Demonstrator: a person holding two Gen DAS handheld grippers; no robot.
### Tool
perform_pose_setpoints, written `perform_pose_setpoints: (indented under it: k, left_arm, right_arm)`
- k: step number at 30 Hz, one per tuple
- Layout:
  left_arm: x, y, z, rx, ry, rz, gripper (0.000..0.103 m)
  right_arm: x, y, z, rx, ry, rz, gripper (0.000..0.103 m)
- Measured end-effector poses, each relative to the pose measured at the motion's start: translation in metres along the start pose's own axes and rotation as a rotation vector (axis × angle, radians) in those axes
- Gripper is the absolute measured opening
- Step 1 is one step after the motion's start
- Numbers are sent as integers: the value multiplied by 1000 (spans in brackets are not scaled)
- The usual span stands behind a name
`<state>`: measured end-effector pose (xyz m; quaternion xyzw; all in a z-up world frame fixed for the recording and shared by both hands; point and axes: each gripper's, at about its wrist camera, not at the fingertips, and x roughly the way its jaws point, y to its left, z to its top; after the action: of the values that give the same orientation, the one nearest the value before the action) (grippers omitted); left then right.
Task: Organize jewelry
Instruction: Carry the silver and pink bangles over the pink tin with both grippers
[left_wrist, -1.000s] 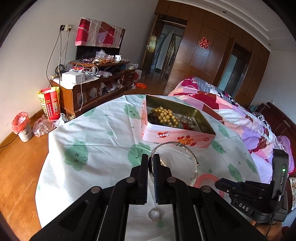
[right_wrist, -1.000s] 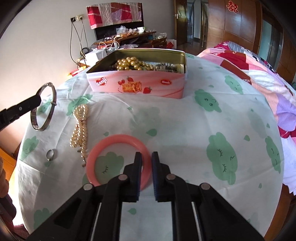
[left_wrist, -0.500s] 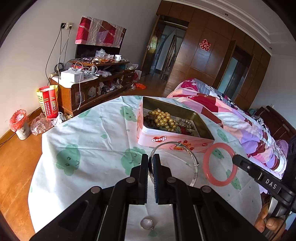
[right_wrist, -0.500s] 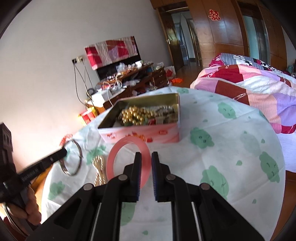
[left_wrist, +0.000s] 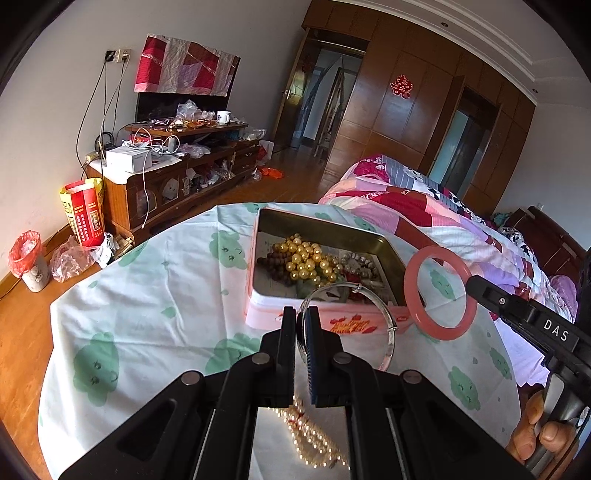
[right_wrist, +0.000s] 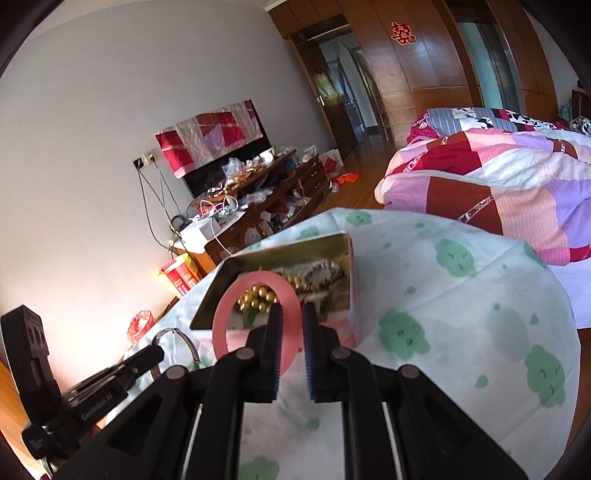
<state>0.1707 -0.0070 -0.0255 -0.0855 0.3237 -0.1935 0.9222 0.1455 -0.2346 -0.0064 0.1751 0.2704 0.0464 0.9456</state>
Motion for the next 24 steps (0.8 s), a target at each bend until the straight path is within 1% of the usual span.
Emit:
perform_pose_setpoints:
  k: [6, 12, 17, 21, 24]
  left_arm:
    - [14, -3, 20, 12, -25, -1, 4]
    - [37, -4, 41, 26, -31, 21, 4]
    - [68, -2, 52, 18, 9, 41, 4]
    - [88, -4, 54, 30, 49, 63, 4]
    - [99, -8, 52, 50, 75, 83, 4]
  right_arm:
    - [14, -6, 13, 21, -16, -4, 14]
    - [36, -14, 28, 65, -28, -12, 14]
    - [61, -23, 36, 108, -23, -40, 14]
    - [84, -32, 37, 148, 13, -64, 14]
    - [93, -33, 34, 141, 30, -83, 14]
